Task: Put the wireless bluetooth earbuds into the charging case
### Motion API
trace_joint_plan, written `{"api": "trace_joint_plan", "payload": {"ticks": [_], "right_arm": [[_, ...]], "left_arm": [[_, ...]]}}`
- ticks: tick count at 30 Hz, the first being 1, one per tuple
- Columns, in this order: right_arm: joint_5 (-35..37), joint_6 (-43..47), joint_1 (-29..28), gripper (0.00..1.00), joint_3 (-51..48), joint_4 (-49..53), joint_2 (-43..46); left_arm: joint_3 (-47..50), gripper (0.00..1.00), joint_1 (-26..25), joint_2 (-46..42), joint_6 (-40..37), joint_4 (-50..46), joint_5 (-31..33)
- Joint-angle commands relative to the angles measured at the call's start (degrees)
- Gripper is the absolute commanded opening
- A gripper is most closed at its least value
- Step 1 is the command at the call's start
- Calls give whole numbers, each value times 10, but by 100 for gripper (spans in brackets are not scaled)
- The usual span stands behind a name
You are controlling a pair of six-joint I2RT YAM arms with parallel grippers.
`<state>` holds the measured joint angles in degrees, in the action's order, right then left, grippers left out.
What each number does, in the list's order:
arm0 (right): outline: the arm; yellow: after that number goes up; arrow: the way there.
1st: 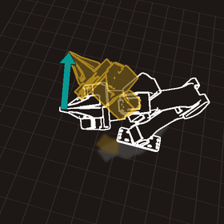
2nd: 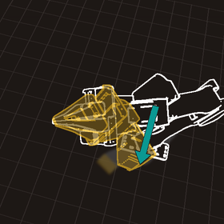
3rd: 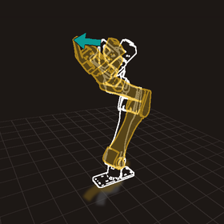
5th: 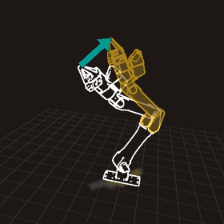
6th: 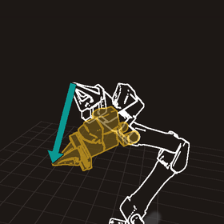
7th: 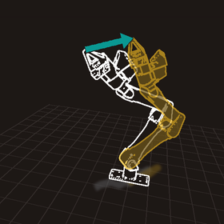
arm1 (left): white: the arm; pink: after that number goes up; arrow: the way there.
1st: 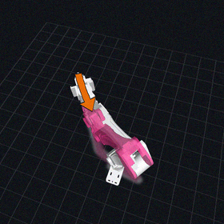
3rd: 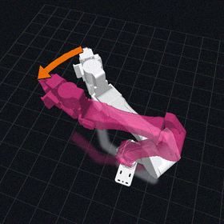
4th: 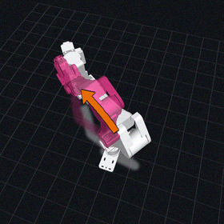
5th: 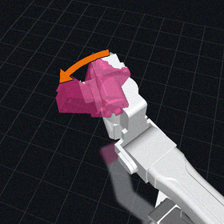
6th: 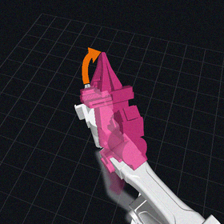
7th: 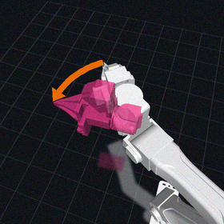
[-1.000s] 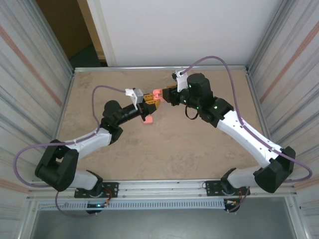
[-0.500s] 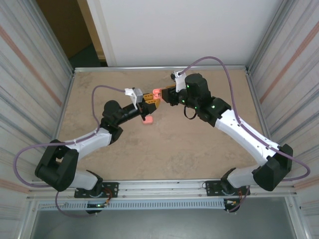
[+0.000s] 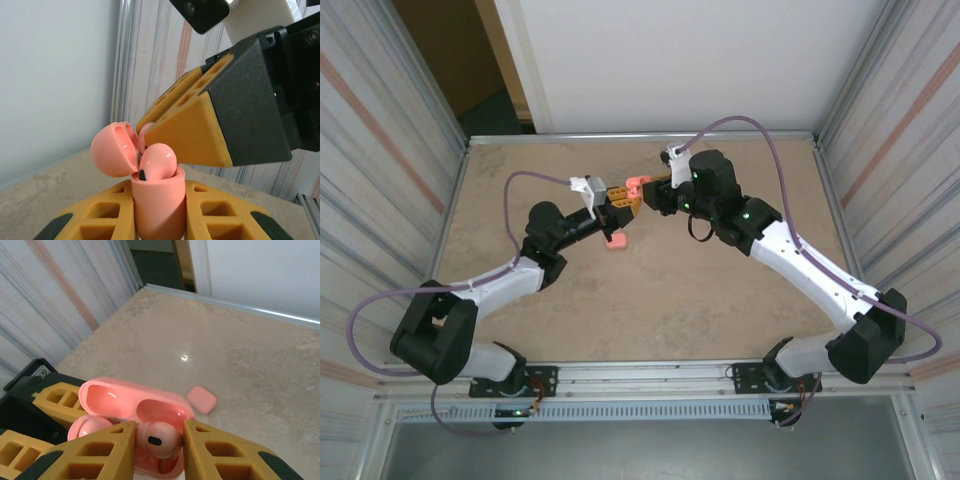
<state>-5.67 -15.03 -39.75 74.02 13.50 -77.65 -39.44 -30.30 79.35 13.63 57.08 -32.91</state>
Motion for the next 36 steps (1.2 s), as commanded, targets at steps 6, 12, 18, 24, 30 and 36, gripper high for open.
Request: {"api": "trace_joint_plan", "payload": {"ticks": [6,12,18,24,30,36], "right_arm": [[-6,-13,-2,36,1,5,0],[-1,-7,2,47,19,13,8],[-4,-7,19,57,36,23,25],[-83,-50,64,70,30,-2,52],[-149,-80,116,83,4,-21,80],[-251,-152,185,100,-66,-100,109]], "left_arm": [[-20,0,-4,5,4,31,8],[-17,0,-3,6,4,38,1],[-13,0,-4,5,5,43,-1],[-11,0,-3,3,6,46,-4],[-10,0,-3,3,14,63,-12],[-10,0,-4,3,28,81,-23]]}}
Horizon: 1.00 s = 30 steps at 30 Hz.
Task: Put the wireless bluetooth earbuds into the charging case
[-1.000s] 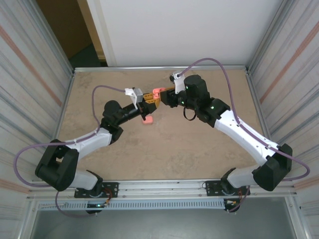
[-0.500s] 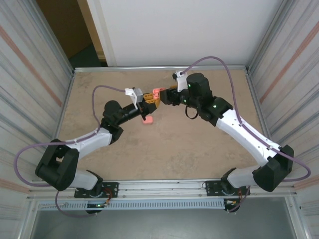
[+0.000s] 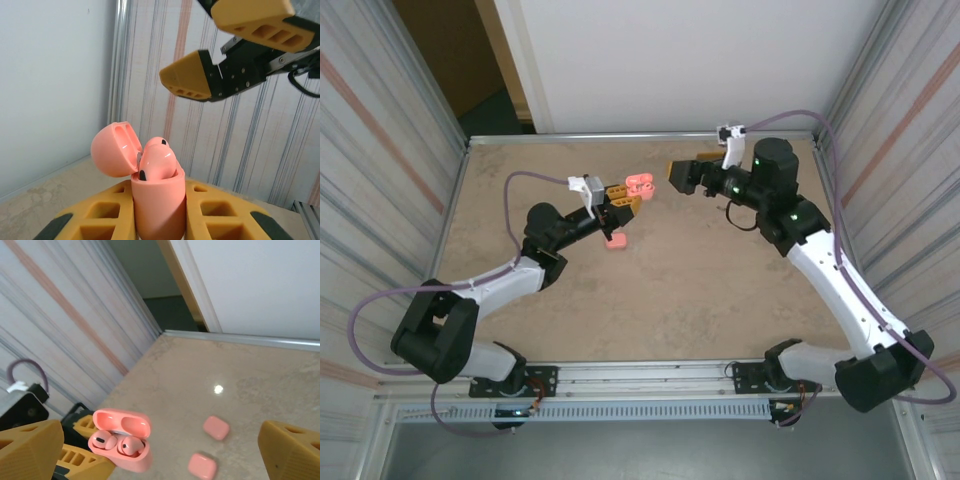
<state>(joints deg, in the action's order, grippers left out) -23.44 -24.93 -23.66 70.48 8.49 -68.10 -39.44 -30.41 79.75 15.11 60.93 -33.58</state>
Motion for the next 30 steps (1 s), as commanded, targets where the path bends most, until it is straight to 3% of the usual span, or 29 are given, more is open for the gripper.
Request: {"api": "trace_joint_plan", "payload": {"ticks": [1,5,12,30], "right_arm": [[-96,-74,37,100,-44,-72,17],[-172,-140,70,100,-77,-135,10],[-259,-154,67,100,-70,-149,-28],[-302,-114,12,100,-18,-141,-91]], "left_arm": [[-9,0,-2,1,17,48,-20],[-12,0,-2,4,29,61,-34],[-22,0,-2,14,43,68,-53],[-32,0,-2,31,56,81,-59]]}}
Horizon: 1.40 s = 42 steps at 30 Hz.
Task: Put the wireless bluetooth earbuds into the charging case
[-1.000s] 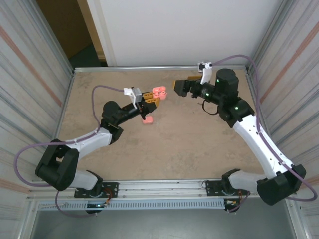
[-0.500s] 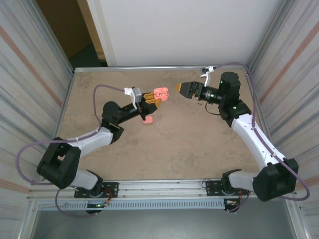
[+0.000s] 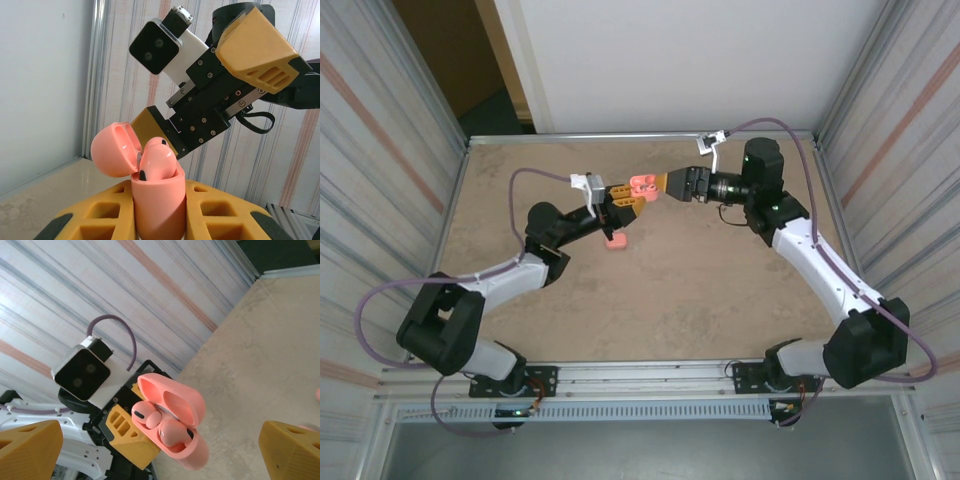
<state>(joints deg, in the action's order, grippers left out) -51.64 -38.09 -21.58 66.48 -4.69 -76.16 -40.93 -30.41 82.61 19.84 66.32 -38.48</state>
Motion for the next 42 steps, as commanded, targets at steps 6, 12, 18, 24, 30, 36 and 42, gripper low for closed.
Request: {"api": "trace_joint_plan", "payload": {"ticks": [6,12,18,24,30,36,42], "right_arm": [[-30,18,-18,98,28,-23,-23],[-35,15,-23,98,32,-36,-28],[-44,13,-26,95,39,-45,-35],[-52,9,-29,93,48,-52,-41],[-60,9,-32,87,52,-61,-41],[-63,14,-33,85,52,-66,-35],[-65,19,-34,83,51,-66,-31]], "left_arm": [[-18,0,-3,7,12,27,-11],[-19,0,-3,11,11,27,-9],[-19,0,-2,12,13,27,-9],[-19,0,-2,14,12,27,-7],[-17,0,-2,14,8,19,-4],[-17,0,-3,13,6,14,-1],[-17,0,-2,13,4,10,1]]}}
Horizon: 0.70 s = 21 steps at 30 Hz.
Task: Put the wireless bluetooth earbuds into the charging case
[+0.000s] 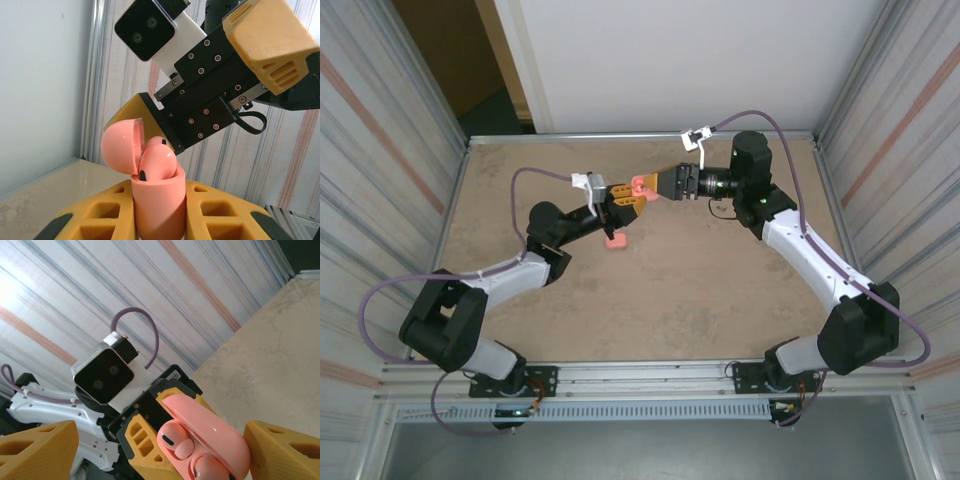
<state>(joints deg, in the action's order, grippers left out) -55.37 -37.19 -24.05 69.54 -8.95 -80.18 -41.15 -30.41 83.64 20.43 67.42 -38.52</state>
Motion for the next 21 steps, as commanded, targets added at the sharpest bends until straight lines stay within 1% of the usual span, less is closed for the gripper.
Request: {"api": "trace_joint_plan", "payload": {"ticks": [1,21], "right_arm": [[-28,10,-9,83,20,-23,9],[-35,35,-13,82,6,-23,25]], "left_arm": [[-15,0,-2,2,-2,-2,1],[-17,0,-2,-1,-5,-10,5]]}}
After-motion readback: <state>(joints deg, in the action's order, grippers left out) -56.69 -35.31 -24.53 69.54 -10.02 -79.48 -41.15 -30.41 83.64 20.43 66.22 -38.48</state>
